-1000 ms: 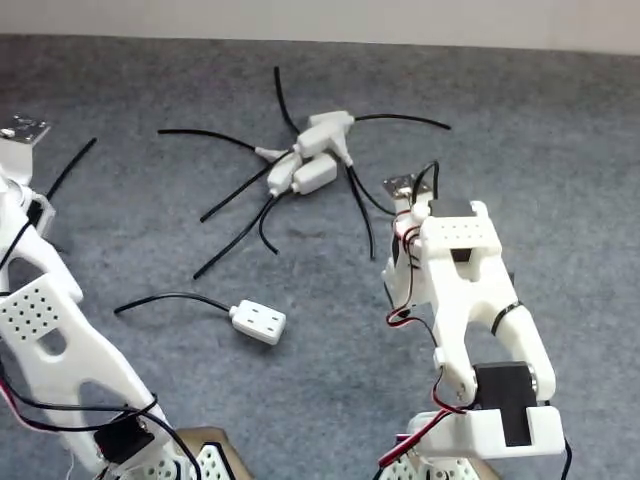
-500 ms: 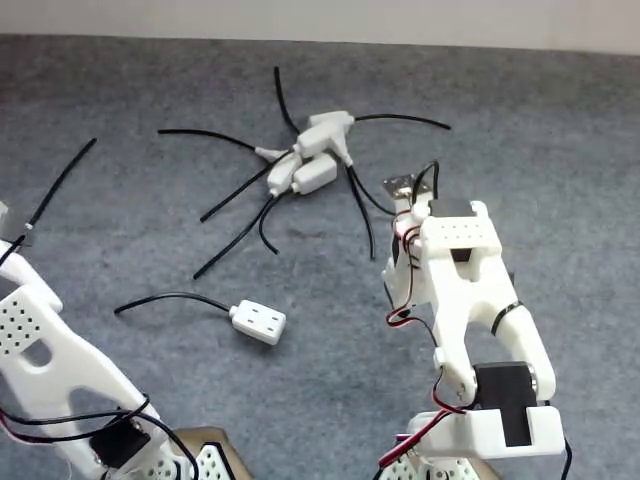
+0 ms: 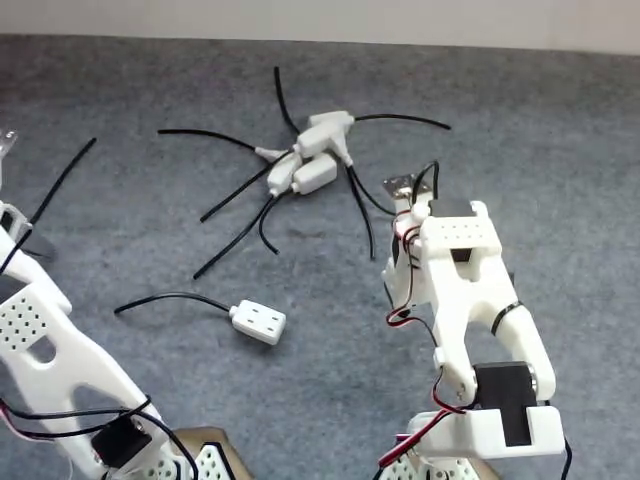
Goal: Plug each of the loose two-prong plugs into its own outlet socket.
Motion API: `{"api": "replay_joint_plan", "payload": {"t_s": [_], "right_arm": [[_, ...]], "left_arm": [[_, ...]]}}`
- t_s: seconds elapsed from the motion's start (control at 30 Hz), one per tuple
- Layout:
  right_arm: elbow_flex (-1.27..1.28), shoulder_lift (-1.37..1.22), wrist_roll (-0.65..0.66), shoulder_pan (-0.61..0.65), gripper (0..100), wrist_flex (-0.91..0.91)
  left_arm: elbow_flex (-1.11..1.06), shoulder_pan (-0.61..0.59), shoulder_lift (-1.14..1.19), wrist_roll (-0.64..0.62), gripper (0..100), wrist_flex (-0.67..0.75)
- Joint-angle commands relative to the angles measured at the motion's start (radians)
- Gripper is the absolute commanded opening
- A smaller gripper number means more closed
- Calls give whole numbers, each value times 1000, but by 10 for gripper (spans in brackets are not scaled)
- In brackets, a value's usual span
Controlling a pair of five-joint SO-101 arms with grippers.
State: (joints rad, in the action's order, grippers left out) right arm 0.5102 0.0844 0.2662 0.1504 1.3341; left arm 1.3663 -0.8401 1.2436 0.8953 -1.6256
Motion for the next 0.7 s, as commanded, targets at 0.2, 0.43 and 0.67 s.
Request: {"api": "replay_joint_plan", "payload": {"t_s": [0.2,0.43,0.67], "right_arm": [[-4,47,3,10,242,21],[-7,48,6,8,242,44],[-7,48,5,12,242,44]], "left_arm": [[-5,27,12,9,120,0],[-5,13,33,8,156,-6],[45,10,-8,84,27,-163]]}}
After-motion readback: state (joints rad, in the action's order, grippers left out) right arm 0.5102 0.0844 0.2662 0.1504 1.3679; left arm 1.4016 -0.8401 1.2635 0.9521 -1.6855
